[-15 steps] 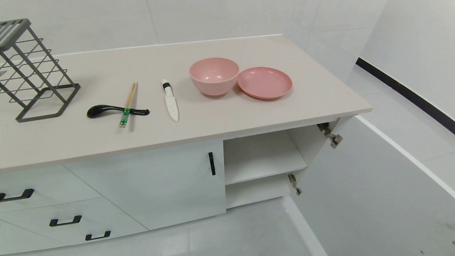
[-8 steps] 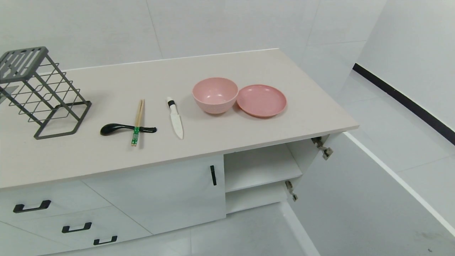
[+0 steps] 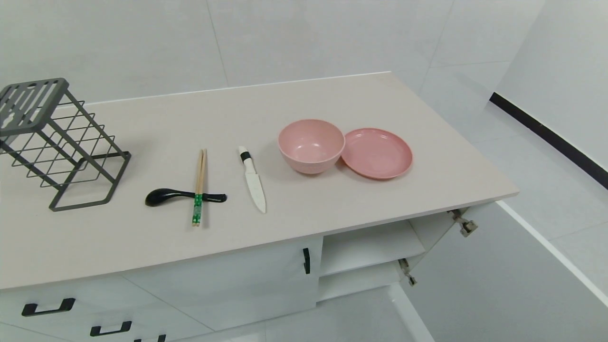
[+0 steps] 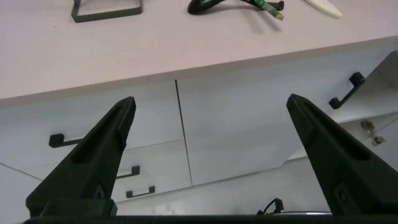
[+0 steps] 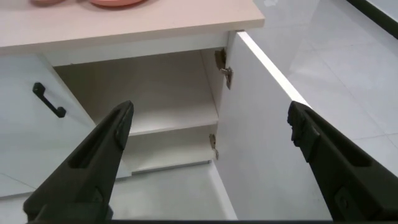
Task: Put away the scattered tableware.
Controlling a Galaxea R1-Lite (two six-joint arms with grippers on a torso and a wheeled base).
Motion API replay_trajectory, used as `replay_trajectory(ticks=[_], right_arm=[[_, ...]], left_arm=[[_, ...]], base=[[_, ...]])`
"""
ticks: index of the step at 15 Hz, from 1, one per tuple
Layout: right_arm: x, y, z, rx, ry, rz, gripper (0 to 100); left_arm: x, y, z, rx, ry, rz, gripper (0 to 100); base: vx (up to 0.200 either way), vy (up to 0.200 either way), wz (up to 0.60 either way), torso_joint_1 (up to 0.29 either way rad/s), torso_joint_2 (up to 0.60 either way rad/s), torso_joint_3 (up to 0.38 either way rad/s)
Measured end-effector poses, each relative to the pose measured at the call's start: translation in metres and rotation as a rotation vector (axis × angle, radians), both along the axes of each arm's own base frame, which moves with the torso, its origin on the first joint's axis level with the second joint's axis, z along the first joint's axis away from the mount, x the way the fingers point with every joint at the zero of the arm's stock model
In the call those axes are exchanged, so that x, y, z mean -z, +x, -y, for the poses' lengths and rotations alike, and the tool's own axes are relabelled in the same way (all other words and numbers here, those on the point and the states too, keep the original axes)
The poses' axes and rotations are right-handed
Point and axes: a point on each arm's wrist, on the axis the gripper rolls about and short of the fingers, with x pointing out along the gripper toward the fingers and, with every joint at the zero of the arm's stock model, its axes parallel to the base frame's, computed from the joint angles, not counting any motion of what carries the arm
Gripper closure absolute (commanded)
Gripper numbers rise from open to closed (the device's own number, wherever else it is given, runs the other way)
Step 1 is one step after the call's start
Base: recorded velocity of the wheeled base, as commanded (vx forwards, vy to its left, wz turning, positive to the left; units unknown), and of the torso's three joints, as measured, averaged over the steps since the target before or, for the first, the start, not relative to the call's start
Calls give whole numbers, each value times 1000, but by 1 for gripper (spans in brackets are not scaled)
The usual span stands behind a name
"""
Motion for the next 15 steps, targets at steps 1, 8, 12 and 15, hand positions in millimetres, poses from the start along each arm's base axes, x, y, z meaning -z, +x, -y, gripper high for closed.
replay_trajectory(ticks=[1,8,12,15], right_arm=[[0,0,0,0,0,0,0],[0,0,0,1,0,0,0],[0,0,0,0,0,0,0],[0,0,0,0,0,0,0]], left_arm=[[0,0,0,-2,-1,0,0],[0,0,0,3,-2,0,0],[0,0,0,1,-2,0,0],[0,0,0,0,-2,0,0]], base=[[0,-200,0,-2,7,-2],[57,-86,0,3,-3,1],[0,0,0,187,-400,-212],[67,67,0,268,-580,-302]])
